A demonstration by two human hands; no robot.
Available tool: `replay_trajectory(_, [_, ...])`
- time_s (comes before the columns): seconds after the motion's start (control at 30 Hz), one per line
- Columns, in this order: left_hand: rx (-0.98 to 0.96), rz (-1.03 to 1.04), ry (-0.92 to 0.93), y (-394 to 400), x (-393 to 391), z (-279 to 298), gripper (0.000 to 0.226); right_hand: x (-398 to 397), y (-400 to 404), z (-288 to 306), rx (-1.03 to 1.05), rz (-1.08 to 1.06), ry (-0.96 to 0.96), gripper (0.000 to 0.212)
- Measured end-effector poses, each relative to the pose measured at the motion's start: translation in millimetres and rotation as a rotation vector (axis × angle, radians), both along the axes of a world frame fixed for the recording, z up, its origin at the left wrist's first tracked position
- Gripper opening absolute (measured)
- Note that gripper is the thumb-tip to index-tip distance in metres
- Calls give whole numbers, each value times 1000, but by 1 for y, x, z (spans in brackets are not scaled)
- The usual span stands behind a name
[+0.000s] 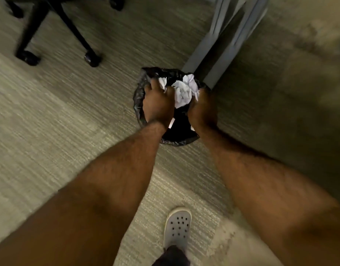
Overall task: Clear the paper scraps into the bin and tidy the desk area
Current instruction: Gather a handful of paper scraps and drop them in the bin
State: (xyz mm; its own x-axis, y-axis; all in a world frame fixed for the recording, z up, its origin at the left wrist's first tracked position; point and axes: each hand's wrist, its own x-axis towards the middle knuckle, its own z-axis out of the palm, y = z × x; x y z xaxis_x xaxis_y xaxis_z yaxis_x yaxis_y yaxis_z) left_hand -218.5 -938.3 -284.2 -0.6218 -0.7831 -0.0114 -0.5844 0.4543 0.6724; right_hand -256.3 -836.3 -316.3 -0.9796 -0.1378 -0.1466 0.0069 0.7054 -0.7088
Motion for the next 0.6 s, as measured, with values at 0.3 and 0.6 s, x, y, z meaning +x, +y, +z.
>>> replay_trajectory(0.3, [-59,-254,-419,10,36,-71,83,17,0,-49,147,271,-154,71])
replay_trajectory(0.6, [-198,-420,-530,20,67,-21,76,42,27,11,217,400,-96,64])
